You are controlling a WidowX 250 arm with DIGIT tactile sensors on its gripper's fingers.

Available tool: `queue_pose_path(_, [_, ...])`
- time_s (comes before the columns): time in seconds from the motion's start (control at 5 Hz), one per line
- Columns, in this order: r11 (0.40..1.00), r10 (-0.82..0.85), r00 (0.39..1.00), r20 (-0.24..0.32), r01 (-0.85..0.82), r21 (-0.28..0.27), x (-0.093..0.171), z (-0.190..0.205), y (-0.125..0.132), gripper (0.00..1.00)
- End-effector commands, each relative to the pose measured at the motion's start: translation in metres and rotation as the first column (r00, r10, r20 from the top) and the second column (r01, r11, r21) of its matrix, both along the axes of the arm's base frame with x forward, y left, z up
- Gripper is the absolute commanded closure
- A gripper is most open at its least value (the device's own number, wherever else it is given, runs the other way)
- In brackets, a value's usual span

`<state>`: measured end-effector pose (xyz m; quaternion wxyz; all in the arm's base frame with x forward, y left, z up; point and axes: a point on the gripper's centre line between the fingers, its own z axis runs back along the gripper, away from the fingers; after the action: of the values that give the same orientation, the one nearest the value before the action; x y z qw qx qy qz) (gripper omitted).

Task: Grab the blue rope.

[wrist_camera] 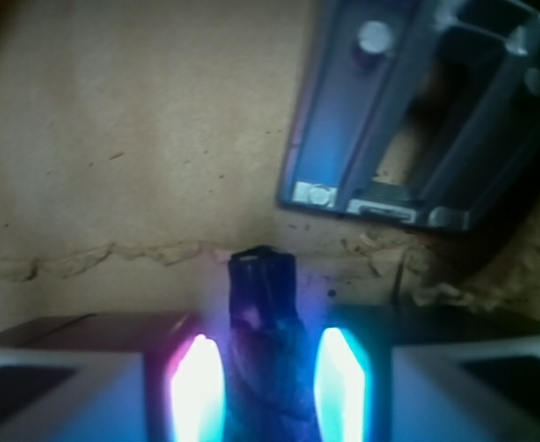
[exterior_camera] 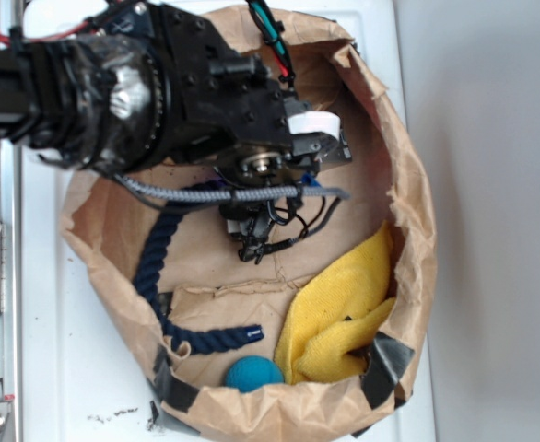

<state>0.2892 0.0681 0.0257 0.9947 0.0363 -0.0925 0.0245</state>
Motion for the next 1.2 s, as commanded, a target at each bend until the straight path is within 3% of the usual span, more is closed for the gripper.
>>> queue_pose_path(0.0, [1.000, 0.002, 1.000, 0.023, -0.002, 0.008, -0.003, 0.008, -0.001, 1.00])
queue_pose_path(0.2, [1.000, 0.001, 1.000, 0.018, -0.001, -0.001, -0.004, 0.011, -0.003, 1.00])
queue_pose_path(0.4, [0.997, -0.030, 0.999, -0.011, 0.029, -0.068, -0.004, 0.030, -0.015, 1.00])
queue_pose_path(0.6, [0.996, -0.030, 1.000, 0.007, 0.030, -0.083, -0.010, 0.078, -0.040, 1.00])
queue_pose_path(0.8, [0.997, -0.018, 1.000, 0.018, 0.019, -0.076, -0.011, 0.116, -0.056, 1.00])
queue_pose_path(1.0, [1.000, -0.024, 1.000, 0.018, 0.024, -0.015, -0.008, 0.147, -0.080, 1.00])
